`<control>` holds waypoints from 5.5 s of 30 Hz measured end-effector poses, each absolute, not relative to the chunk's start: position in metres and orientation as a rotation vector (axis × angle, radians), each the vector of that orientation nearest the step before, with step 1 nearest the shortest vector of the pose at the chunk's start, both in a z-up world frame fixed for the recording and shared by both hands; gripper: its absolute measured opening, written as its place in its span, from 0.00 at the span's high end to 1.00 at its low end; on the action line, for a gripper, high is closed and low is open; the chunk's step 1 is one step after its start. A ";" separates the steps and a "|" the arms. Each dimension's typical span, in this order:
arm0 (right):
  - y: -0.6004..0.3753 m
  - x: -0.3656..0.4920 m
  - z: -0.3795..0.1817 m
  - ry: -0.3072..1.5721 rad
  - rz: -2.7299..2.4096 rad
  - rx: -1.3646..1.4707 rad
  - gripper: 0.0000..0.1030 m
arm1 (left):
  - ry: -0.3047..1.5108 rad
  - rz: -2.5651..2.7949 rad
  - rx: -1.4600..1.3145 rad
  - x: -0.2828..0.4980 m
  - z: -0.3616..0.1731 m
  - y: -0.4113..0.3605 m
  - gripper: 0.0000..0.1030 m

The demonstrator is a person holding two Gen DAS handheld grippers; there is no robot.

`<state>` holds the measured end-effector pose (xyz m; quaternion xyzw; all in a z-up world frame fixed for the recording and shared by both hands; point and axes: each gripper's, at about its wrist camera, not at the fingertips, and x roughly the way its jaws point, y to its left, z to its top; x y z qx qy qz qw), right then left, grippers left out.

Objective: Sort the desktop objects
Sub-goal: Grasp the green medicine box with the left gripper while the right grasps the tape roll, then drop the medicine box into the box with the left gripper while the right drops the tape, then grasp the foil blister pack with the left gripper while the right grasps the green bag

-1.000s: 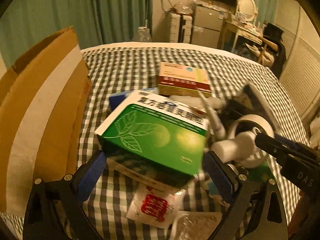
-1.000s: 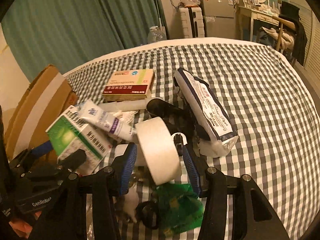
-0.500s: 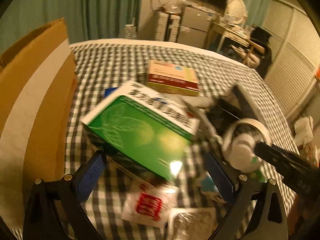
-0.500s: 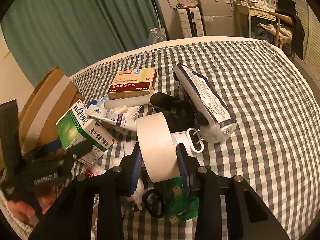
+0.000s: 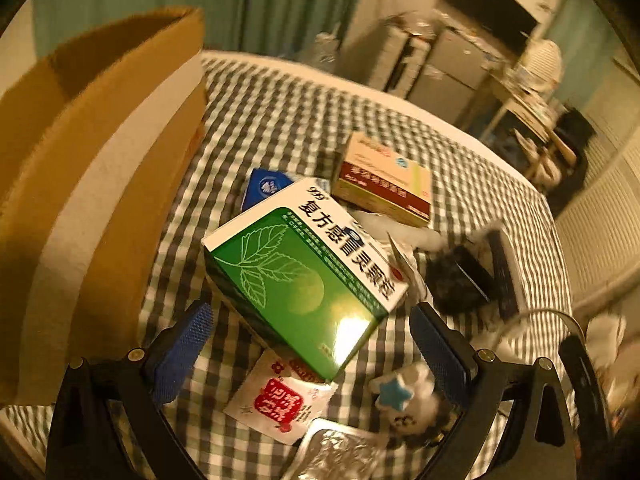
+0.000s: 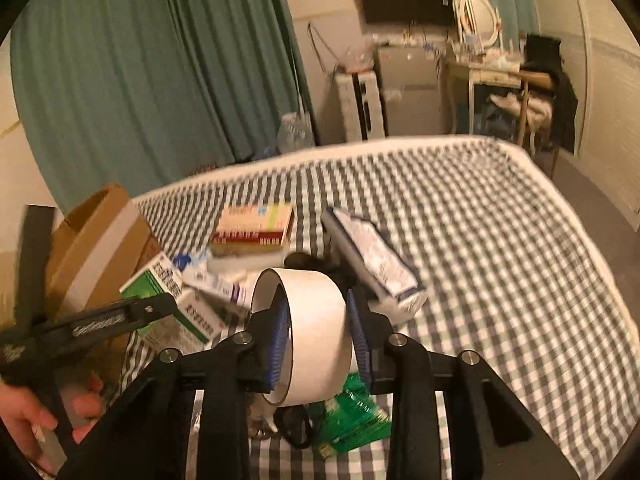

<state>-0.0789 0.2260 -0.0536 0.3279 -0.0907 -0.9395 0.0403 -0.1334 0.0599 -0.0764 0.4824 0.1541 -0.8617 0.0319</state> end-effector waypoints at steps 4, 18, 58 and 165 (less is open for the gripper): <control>0.230 -0.081 -0.056 -0.295 -2.883 1.007 0.73 | 0.567 -2.557 1.470 -0.148 -0.073 0.061 0.02; 0.231 -0.083 -0.064 -0.277 -2.880 1.045 0.73 | 0.670 -2.375 1.431 -0.179 -0.100 0.042 0.12; 0.060 -0.017 0.082 -0.083 -2.683 0.726 0.73 | 0.387 -2.949 0.967 -0.043 0.113 -0.083 0.13; 0.239 -0.094 -0.136 -0.493 -2.520 1.634 0.69 | 0.196 -2.860 1.702 -0.013 -0.127 0.065 0.32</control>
